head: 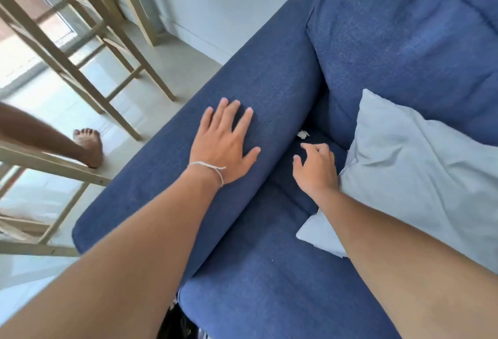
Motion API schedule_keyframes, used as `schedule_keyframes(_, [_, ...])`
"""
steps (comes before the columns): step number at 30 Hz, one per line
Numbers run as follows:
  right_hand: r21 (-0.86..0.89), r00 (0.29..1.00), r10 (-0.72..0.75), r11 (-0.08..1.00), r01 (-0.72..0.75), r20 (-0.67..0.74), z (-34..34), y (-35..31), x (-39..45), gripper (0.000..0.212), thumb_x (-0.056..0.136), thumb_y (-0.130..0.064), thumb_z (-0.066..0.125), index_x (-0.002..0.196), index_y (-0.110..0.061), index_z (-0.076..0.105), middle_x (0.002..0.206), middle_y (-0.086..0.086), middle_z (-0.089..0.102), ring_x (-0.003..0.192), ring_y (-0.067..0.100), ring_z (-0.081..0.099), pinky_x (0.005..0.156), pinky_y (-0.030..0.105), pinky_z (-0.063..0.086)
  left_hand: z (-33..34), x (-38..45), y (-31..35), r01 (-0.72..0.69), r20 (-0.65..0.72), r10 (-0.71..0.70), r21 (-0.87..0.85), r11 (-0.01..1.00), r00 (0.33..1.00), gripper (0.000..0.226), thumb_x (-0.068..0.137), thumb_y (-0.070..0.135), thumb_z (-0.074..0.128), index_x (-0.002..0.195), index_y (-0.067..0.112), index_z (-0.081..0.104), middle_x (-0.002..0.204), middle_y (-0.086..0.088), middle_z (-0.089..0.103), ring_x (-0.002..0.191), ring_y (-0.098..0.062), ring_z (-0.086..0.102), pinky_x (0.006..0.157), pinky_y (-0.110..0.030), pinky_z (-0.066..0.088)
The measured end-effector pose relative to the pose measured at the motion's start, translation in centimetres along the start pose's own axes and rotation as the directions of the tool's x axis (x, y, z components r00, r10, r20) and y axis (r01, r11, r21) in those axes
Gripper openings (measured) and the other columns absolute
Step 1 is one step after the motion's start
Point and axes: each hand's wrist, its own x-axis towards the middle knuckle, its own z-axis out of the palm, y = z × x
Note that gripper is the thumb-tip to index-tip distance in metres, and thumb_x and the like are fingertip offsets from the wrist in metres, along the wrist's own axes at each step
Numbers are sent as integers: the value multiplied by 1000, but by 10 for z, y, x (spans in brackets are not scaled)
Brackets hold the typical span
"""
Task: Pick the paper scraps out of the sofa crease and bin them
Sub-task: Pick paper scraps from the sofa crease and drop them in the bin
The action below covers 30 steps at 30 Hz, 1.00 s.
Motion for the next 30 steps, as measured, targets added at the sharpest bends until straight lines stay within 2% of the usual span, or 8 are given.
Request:
schedule_keyframes(3, [6,998,67,998,-66,-23,13,1,42,43,94,-33,57,135,-18,53,130,9,49,121,34,46,94,45,46,9,16,-6,66,-23,-66,8,998,998,92,80,73,46,157,26,26,162,-11,27,153,-36,17,122,-57,14])
schedule_keyframes(7, [-20,990,138,990,-137,26,33,5,81,45,92,-30,60,134,-15,52,129,14,49,121,36,46,95,46,43,22,15,-9,55,-94,-54,0,999,994,91,79,72,49,156,28,28,162,-10,28,154,-34,17,122,-57,14])
schedule_keyframes(11, [-127,971,237,965,-231,31,44,7,109,33,90,-28,60,120,-15,60,126,13,52,121,35,44,95,45,41,25,19,-12,48,-123,-50,-16,999,991,91,79,70,52,155,27,31,161,-11,29,153,-34,18,123,-57,12])
schedule_keyframes(16, [-148,938,344,930,-335,37,48,8,132,25,91,-22,59,113,-14,69,129,11,51,122,34,43,94,46,46,25,20,-12,44,-137,-47,-28,999,989,89,79,69,53,154,24,36,160,-13,32,153,-36,21,121,-59,15])
schedule_keyframes(19, [-82,934,356,932,-352,38,49,11,129,25,90,-24,60,112,-16,71,127,12,51,120,37,44,97,45,44,25,20,-12,39,-137,-43,-28,999,990,88,79,69,53,153,24,38,160,-14,34,152,-36,22,121,-59,15])
schedule_keyframes(23, [98,940,341,936,-339,-2,48,16,106,20,91,-30,62,105,-18,72,121,15,52,116,38,46,99,42,40,25,20,-13,39,-134,-42,-24,999,990,89,79,70,53,154,25,37,160,-13,33,152,-36,22,122,-58,15])
schedule_keyframes(26, [215,958,287,936,-278,-10,40,17,81,18,92,-32,64,102,-19,72,122,14,52,115,37,48,102,38,39,21,19,-11,54,-111,-57,-28,998,992,90,78,71,52,154,27,34,161,-11,31,153,-34,21,122,-57,14])
schedule_keyframes(30, [286,981,188,944,-164,-57,28,21,38,17,91,-31,65,101,-20,73,117,15,54,111,35,54,103,35,40,13,16,-9,64,-59,-67,-62,996,996,89,78,70,51,155,28,32,163,-8,29,153,-31,18,124,-53,11])
